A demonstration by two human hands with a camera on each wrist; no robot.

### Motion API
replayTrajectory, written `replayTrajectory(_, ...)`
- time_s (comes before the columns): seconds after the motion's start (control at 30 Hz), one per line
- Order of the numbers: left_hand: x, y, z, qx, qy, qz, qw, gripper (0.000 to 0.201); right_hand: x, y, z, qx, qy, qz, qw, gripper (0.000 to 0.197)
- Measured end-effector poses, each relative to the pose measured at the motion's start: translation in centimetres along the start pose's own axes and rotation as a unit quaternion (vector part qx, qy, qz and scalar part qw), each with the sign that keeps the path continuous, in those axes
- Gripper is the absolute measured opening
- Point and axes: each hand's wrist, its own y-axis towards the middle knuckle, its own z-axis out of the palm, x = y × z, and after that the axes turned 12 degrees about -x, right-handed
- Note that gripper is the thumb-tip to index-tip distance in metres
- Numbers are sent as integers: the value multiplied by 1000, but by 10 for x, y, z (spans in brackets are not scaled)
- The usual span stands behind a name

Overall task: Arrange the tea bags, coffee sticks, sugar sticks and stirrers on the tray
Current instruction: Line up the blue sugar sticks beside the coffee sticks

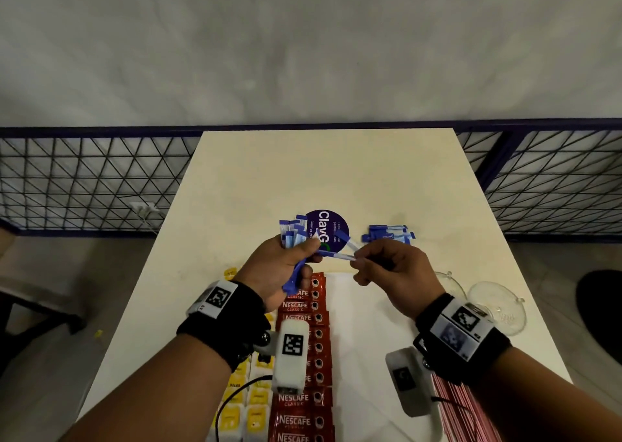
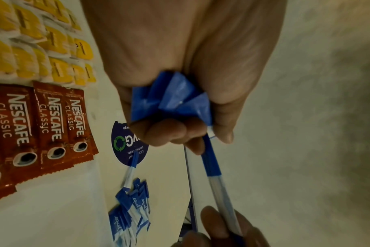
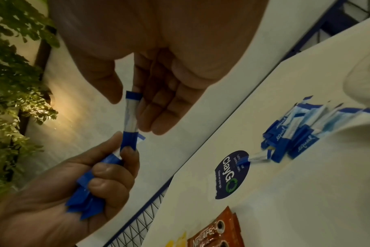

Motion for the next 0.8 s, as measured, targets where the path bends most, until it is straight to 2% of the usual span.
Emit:
replayTrajectory(0.07,3,3,1,-5,11,28,1000,3,0,1,1,-7,-1,-2,1000,6)
replayTrajectory(0.13,9,6,1,-24,24,75,997,10,-3,2,4,-29,17,12,999,8)
replayTrajectory(0.23,18,8,5,-61,54,157,984,9,-6,6,9,-67,54,69,994,5)
replayTrajectory(0.33,24,10,4,-94,99,195,971,7,-18,11,11,-89,68,107,988,7)
replayTrajectory(0.5,33,21,-21,-147,154,209,954,11,-65,20,9,-110,-32,177,978,9)
replayTrajectory(0.7,47,19,-38,-150,191,203,949,9,-94,27,19,-90,-106,263,955,13)
replayTrajectory(0.8,47,14,-41,-149,191,200,949,10,-100,34,25,-86,-141,272,948,17)
